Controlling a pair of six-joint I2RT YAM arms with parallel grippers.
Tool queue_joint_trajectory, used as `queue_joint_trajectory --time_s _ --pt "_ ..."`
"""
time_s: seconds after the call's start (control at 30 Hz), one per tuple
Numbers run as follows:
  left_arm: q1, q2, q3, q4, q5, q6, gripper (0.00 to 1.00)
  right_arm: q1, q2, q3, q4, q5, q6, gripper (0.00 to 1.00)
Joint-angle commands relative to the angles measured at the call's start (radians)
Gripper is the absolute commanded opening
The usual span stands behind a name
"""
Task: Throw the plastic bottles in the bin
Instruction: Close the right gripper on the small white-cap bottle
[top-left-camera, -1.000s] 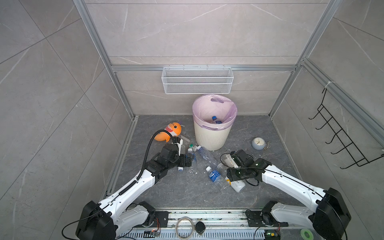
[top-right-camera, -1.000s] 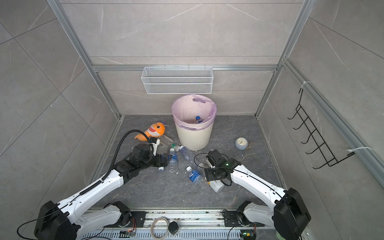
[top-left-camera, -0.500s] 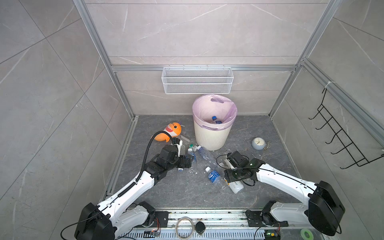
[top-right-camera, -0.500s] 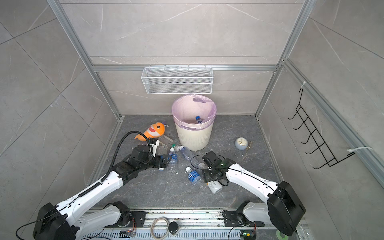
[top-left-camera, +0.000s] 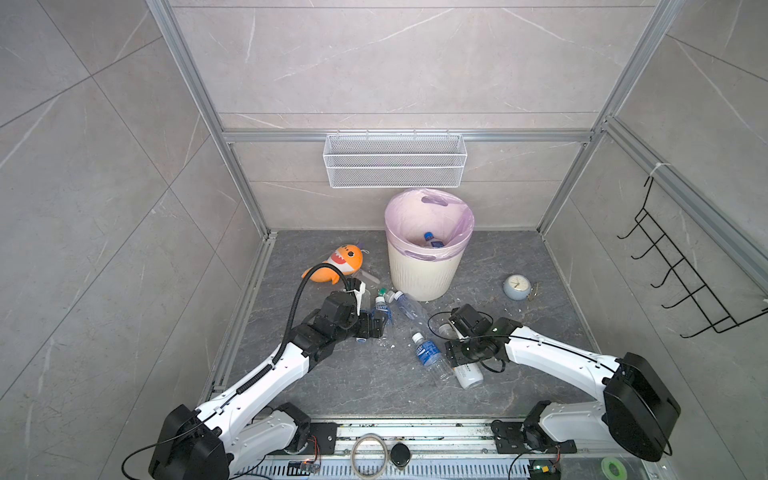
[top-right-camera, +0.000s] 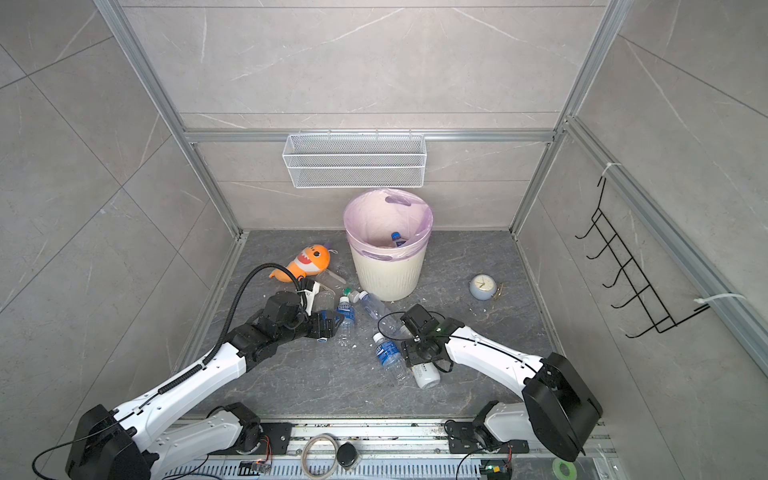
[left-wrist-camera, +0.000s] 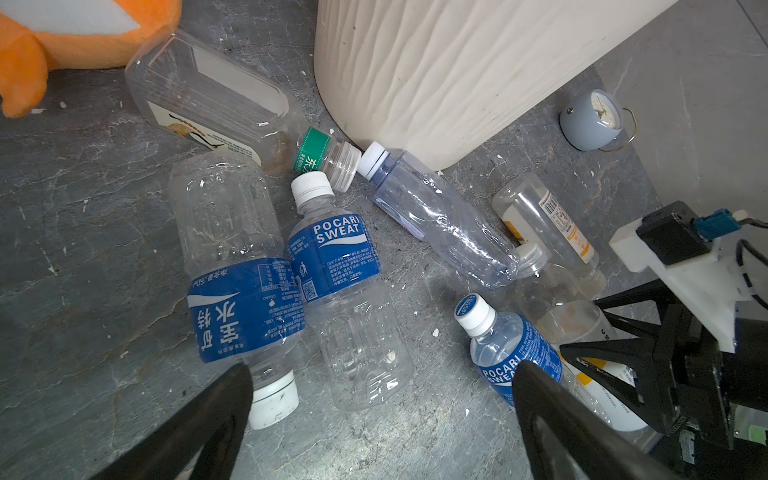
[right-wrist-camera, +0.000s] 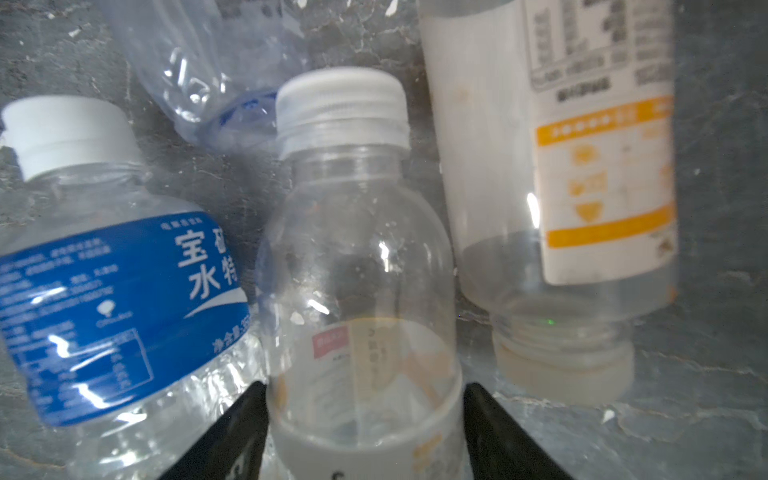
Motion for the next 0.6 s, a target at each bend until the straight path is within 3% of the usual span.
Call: queue_joint_trajectory --time_s 0.0,0.57 --pt "-0.005 -0.018 -0.014 0.01 0.013 -0.016 1.0 0.008 0.017 -0.016 0.021 0.02 0.017 0.75" --pt "-0.011 -0.027 -0.031 0.014 0.007 -0.024 1.0 0.023 0.073 -0.008 0.038 0.052 0.013 0.72"
